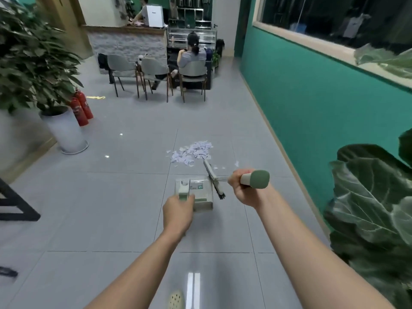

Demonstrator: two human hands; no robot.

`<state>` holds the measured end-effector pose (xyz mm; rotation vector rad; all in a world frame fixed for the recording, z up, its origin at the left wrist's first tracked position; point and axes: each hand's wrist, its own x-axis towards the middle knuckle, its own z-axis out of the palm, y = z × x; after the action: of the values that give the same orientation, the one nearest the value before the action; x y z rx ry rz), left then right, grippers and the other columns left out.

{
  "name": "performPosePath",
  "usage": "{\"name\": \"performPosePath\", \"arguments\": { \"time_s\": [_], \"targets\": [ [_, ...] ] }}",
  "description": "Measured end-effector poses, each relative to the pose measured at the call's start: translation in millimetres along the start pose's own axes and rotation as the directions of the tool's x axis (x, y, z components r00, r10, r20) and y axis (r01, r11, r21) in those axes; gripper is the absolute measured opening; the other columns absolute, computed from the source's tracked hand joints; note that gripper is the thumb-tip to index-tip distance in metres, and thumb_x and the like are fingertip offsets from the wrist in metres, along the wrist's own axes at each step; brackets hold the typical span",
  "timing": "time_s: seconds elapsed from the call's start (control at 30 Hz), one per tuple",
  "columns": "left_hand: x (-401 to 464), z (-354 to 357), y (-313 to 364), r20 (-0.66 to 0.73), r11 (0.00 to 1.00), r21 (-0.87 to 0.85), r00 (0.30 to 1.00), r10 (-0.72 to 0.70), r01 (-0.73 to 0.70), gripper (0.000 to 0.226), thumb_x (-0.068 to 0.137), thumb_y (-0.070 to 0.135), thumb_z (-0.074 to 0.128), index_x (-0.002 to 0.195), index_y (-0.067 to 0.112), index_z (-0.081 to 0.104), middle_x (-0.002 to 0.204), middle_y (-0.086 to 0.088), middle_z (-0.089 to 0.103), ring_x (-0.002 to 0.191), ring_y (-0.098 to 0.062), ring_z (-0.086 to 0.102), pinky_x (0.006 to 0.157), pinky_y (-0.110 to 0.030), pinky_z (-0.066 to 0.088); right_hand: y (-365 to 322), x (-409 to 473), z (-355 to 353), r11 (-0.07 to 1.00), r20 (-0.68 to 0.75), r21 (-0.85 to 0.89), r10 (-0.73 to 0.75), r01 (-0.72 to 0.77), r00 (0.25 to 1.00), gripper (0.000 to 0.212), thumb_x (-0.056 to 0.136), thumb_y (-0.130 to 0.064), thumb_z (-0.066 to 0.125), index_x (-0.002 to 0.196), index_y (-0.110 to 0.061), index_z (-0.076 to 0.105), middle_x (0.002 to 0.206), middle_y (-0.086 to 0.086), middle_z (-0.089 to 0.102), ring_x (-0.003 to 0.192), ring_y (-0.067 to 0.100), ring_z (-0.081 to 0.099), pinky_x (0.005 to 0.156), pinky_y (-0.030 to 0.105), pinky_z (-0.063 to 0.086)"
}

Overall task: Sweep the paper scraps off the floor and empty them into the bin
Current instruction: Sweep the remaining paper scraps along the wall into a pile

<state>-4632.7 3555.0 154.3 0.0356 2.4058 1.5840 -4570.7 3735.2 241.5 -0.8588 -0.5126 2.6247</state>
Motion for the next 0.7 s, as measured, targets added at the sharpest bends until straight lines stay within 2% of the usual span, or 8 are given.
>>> {"name": "performPosePath", "arguments": {
  "time_s": [0.1, 0.2, 0.33, 0.5, 0.6, 0.7],
  "targets": [
    [82.6, 14.0, 1.3, 0.025, 0.999, 0.042, 1.0, -0.014, 0.013, 0.032, 0.095, 0.032, 0.064, 0.077, 0.005, 0.065, 0.061, -0.007, 0.061, 0.044, -0.026, 0.055, 0.035, -0.026, 0.039, -8.4, 74.4, 9.2, 0.99, -0.079, 0.112, 0.098, -0.089, 0.992, 0.032, 0.098, 0.001, 0.02, 0.074, -0.014, 0.036, 0.057, 0.002, 0.039, 0.036, 0.013, 0.044, 0.037, 0.021, 0.046],
    [157.2, 35.3, 12.2, 0.072, 0.996, 0.089, 0.997, -0.031, 0.025, 0.037, 0.094, 0.034, 0.064, 0.08, 0.0, 0.063, 0.067, -0.015, 0.062, 0.047, -0.03, 0.055, 0.032, -0.026, 0.037, -32.0, 149.0, 25.3, 0.981, -0.159, 0.144, 0.154, -0.131, 0.975, 0.024, 0.092, 0.003, 0.03, 0.078, -0.015, 0.037, 0.076, -0.001, 0.03, 0.036, 0.018, 0.045, 0.038, 0.023, 0.048],
    [240.5, 72.8, 40.4, 0.119, 0.989, 0.145, 0.992, -0.042, 0.025, 0.044, 0.094, 0.036, 0.063, 0.085, -0.006, 0.062, 0.076, -0.024, 0.067, 0.049, -0.031, 0.056, 0.032, -0.025, 0.038, -49.7, 228.8, 39.2, 0.959, -0.116, 0.252, 0.163, -0.13, 0.98, 0.027, 0.087, 0.005, 0.026, 0.073, -0.016, 0.036, 0.067, -0.001, 0.032, 0.042, 0.016, 0.044, 0.04, 0.022, 0.049],
    [341.2, 129.6, 65.7, 0.177, 0.978, 0.206, 0.983, -0.042, 0.005, 0.04, 0.095, 0.038, 0.063, 0.079, 0.002, 0.063, 0.076, -0.018, 0.066, 0.056, -0.035, 0.063, 0.031, -0.027, 0.04, -83.1, 327.2, 58.3, 0.936, -0.179, 0.336, 0.171, -0.103, 0.969, 0.024, 0.073, 0.008, 0.037, 0.071, -0.016, 0.037, 0.062, -0.003, 0.036, 0.039, 0.016, 0.045, 0.037, 0.023, 0.047],
    [403.0, 167.4, 73.0, 0.143, 0.977, 0.206, 0.987, -0.078, 0.047, 0.037, 0.095, 0.037, 0.063, 0.077, 0.005, 0.063, 0.074, -0.017, 0.066, 0.054, -0.034, 0.062, 0.035, -0.031, 0.045, -117.8, 384.9, 71.8, 0.957, -0.229, 0.259, 0.191, -0.129, 0.955, 0.021, 0.063, 0.008, 0.049, 0.068, -0.011, 0.043, 0.056, 0.001, 0.042, 0.033, 0.018, 0.048, 0.035, 0.02, 0.044],
    [460.5, 207.8, 81.9, 0.131, 0.969, 0.234, 0.985, -0.113, 0.08, 0.038, 0.095, 0.037, 0.062, 0.075, 0.004, 0.063, 0.069, -0.015, 0.065, 0.053, -0.033, 0.061, 0.037, -0.031, 0.046, -152.7, 448.7, 85.3, 0.965, -0.317, 0.23, 0.195, -0.125, 0.928, 0.038, 0.054, 0.011, 0.045, 0.088, -0.004, 0.051, 0.047, 0.007, 0.049, 0.036, 0.016, 0.047, 0.034, 0.019, 0.043]
  ]
}}
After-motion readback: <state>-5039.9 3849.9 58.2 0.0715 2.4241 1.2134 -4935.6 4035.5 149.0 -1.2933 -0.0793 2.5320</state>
